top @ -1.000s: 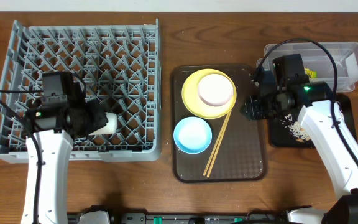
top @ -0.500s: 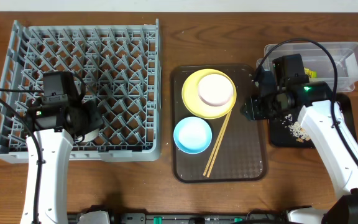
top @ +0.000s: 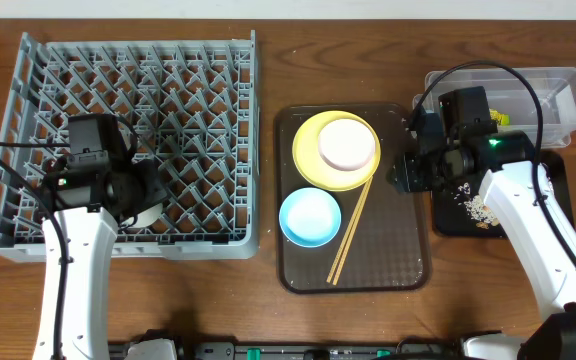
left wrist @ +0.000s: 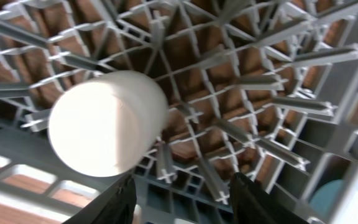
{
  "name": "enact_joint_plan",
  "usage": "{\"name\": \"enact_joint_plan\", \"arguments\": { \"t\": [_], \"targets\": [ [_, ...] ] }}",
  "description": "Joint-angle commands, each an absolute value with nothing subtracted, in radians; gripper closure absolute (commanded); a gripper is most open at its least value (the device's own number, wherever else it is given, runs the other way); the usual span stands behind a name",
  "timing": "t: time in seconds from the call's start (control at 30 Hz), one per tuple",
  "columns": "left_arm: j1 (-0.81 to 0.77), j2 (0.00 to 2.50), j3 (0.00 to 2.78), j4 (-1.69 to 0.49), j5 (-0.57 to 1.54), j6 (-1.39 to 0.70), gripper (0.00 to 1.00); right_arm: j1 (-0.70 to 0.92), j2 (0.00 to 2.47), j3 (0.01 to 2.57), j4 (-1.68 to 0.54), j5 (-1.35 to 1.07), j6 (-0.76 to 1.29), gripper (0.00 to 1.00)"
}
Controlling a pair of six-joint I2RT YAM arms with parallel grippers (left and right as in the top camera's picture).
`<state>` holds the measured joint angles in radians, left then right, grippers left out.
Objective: Sort waste into correct bins and load items into the dishwasher rack
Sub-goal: 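Move the left gripper to the blue bowl and grasp its rim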
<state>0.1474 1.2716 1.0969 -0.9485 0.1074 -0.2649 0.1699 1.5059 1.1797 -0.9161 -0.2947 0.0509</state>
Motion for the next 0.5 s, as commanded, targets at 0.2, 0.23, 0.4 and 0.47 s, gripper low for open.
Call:
{"name": "enact_joint_plan", "arguments": {
  "t": [0.2, 0.23, 0.4, 0.47],
  "targets": [
    [-0.041, 1.261, 1.092, -0.915, 0.172, -0.228, 0.46, 0.158, 1.495, 1.183, -0.908, -0.292, 0.044, 0.48],
    [-0.065, 1.261, 1.092, -0.91, 0.172, -0.228, 0.46, 0.158, 1.495, 1.183, -0.91, -0.292, 0.044, 0.48],
    [-0.208, 1.261, 1.092, -0.887, 0.172, -0.228, 0.46, 0.158, 1.495, 1.183, -0.913, -0.257, 0.044, 0.51],
    [-0.264, 1.261, 1.092, -0.875, 0.172, -0.229, 0.46, 0.158, 1.495, 1.183, -0.923, -0.202, 0.069, 0.55]
  ]
}}
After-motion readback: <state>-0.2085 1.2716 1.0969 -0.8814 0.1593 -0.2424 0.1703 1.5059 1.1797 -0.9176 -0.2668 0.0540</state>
